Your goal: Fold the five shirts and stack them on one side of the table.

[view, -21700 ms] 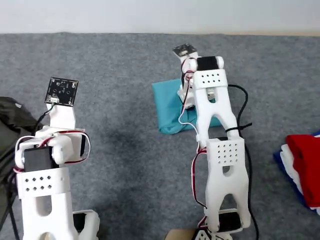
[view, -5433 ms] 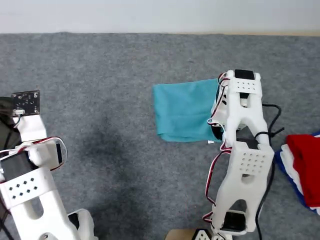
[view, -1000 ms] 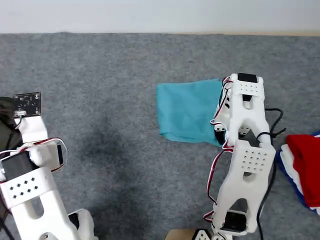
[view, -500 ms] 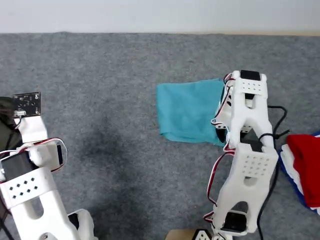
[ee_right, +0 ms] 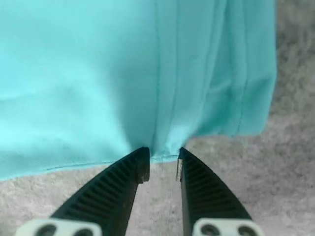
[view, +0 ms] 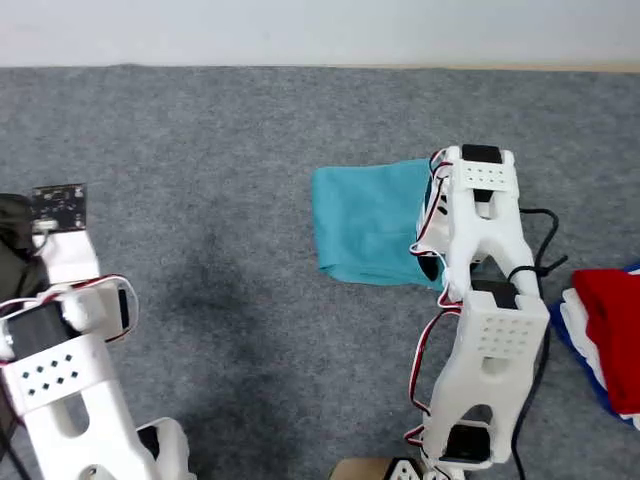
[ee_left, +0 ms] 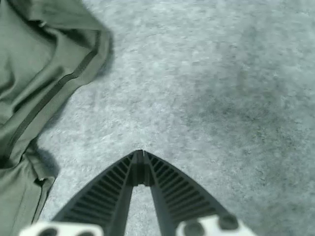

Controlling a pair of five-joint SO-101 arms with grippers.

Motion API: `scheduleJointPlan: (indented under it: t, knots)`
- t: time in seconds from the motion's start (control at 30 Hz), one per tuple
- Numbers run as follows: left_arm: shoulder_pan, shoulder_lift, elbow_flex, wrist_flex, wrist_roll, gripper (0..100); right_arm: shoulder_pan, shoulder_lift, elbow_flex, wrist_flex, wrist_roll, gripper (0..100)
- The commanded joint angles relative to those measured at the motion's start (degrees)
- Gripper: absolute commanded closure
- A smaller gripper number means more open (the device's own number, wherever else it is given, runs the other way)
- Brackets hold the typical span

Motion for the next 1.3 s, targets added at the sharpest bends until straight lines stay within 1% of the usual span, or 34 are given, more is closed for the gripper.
scheduleJointPlan:
  t: [0.0,0.1,0.2,0.33,0.63,0.73,0.87,0.97,1.17,1.27]
  knots:
    - [3.87,-0.79,-0.22,0.18,-0.35,100,-0.66,1.98,-0.53,-1.80,-0.44,88.0]
    - [5.98,-0.79,-0.22,0.18,-0.35,100,-0.84,4.62,-0.62,-2.59,-0.44,88.3]
    - [5.89,-0.79,-0.22,0.18,-0.35,100,-0.66,5.32,-0.62,-2.59,-0.53,89.4]
    - [5.80,-0.79,-0.22,0.18,-0.35,100,-0.48,2.42,-0.62,-2.07,0.00,98.9]
    - [5.80,-0.79,-0.22,0.18,-0.35,100,-0.48,-10.68,-0.62,1.54,0.18,98.9]
    - [5.80,-0.79,-0.22,0.18,-0.35,100,-0.40,-14.99,-0.62,2.33,1.85,98.9]
    - [5.80,-0.79,-0.22,0.18,-0.35,100,1.98,-17.71,-0.62,2.07,2.64,98.9]
    - [5.80,-0.79,-0.22,0.18,-0.35,100,4.70,-17.45,-0.44,0.92,5.01,98.9]
    - [5.80,-0.79,-0.22,0.26,-0.35,100,10.86,-11.65,-0.62,-2.33,8.70,98.9]
    - [5.80,-0.79,-0.22,0.26,-0.35,100,12.35,-8.22,-0.62,-3.56,10.02,98.9]
